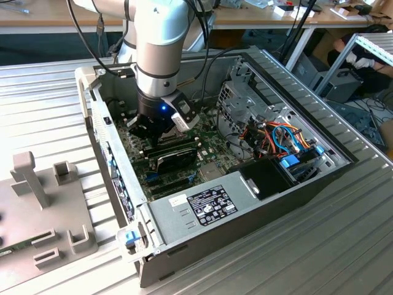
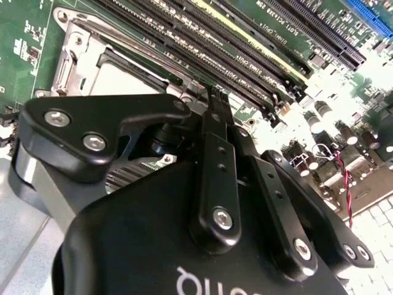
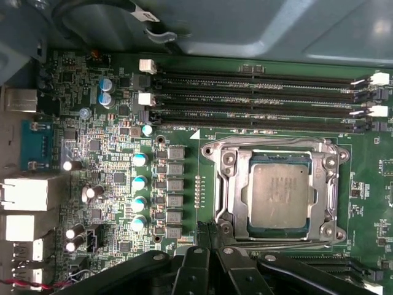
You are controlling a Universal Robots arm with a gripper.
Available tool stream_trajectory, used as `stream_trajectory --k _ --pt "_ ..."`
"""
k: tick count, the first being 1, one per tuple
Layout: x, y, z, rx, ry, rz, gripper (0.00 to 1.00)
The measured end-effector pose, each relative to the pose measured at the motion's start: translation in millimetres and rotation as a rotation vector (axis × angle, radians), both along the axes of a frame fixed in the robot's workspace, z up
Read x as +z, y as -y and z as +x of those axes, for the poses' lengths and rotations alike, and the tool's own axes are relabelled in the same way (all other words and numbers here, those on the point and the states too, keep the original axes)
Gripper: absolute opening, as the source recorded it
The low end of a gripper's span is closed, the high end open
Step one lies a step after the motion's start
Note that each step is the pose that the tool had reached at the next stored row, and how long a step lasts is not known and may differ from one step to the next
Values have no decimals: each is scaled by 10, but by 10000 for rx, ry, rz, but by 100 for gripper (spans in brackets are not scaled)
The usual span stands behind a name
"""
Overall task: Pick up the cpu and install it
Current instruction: 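Install the second cpu locking lever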
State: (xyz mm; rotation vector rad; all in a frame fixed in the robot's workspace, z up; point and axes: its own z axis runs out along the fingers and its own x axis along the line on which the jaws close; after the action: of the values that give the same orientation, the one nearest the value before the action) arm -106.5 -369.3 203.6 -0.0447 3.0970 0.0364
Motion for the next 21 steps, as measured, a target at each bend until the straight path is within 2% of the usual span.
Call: stream_trajectory --k 5,9,21 --pt "50 0 0 -1 -1 -22 11" --pt "116 0 0 -1 -2 -24 11" --pt "440 0 0 -1 -2 -24 11"
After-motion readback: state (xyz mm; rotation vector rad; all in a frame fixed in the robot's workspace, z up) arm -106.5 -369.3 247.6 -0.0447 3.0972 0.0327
